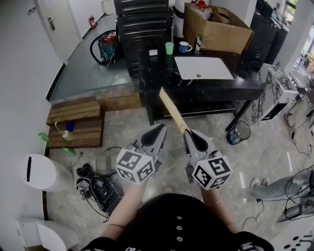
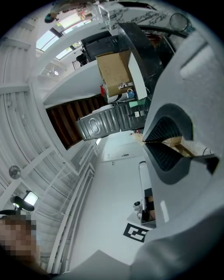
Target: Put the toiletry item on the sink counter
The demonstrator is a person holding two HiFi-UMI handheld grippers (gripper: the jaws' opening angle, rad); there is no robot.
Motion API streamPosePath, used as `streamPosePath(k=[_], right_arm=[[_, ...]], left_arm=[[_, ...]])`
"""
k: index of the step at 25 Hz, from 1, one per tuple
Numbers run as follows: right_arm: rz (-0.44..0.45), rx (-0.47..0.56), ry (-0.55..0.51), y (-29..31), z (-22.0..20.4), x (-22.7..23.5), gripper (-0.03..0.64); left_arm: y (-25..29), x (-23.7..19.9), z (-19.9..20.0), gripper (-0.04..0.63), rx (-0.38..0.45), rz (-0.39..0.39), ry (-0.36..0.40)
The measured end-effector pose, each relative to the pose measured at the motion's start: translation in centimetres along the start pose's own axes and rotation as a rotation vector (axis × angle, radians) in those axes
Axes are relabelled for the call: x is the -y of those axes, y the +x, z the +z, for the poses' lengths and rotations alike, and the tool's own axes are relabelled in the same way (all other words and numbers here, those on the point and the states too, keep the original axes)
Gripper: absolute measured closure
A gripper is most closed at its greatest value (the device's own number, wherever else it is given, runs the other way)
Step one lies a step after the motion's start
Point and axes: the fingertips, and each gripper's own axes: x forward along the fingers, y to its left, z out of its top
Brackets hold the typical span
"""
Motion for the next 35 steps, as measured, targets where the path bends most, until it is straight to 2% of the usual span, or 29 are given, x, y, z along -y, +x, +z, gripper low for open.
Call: streamPosePath(k=[7,19,26,35], right_arm=[[0.024,-0.014,0.011,2.5,-0.1,1.5,0.611],[-0.008,-0.003,0.054,6.5,-0.4,5.6,0.611],[-0.019,0.014,0.045,12.0,0.4,8.1,0.611],[-0.056,0.016,0.043,21.2,1.9,12.5,0.611]], left_arm=[[2.1,-1.9,-1.6,0.583,-0.028,0.015,-0.059],[6.5,-5.3,-3.1,0.583,-0.078,0.013,-0.069],[10.1,-9.8,-2.9,0.583,-0.097,0.006,-0.087],[15.6,-19.5,1.2,0.583,-0.052,0.042,-0.059]])
